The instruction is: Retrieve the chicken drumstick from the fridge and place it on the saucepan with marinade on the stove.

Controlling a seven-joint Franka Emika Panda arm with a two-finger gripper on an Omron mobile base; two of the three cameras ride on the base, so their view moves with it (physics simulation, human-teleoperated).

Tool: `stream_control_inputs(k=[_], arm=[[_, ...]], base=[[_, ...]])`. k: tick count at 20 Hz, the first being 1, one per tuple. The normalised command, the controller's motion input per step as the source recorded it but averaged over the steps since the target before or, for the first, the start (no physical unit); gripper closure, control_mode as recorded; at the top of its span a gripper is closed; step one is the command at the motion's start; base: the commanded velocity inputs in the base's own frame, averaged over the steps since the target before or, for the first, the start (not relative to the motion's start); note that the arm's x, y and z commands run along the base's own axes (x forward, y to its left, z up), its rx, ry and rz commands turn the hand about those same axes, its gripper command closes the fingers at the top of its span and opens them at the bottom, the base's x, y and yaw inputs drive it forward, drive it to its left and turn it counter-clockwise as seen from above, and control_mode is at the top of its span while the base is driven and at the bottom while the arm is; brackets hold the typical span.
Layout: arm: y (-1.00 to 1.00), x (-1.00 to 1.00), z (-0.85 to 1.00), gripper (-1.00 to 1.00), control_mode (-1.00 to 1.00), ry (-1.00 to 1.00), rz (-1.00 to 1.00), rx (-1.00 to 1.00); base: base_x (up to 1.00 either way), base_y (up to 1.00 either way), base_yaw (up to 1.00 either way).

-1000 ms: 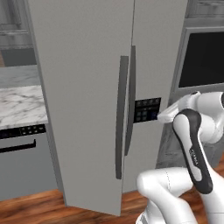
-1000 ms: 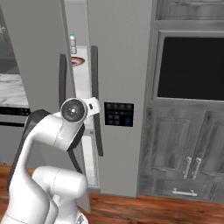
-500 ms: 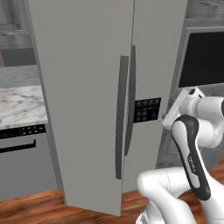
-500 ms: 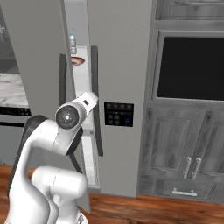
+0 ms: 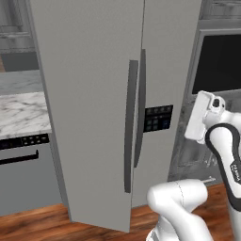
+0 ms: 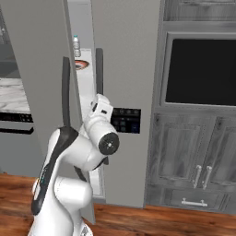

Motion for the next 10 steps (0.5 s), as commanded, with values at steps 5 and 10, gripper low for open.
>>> stream_control_inputs(k=[5,10], arm=[[0.15,0.37,-0.02,-1.0,-1.0,-0.1,0.29,-0.05],[0.27,0.44,-0.22,-1.0,-1.0,-0.11,0.22,-0.07]], base=[[0.0,0.0,0.0],[0.0,0.0,0.0]])
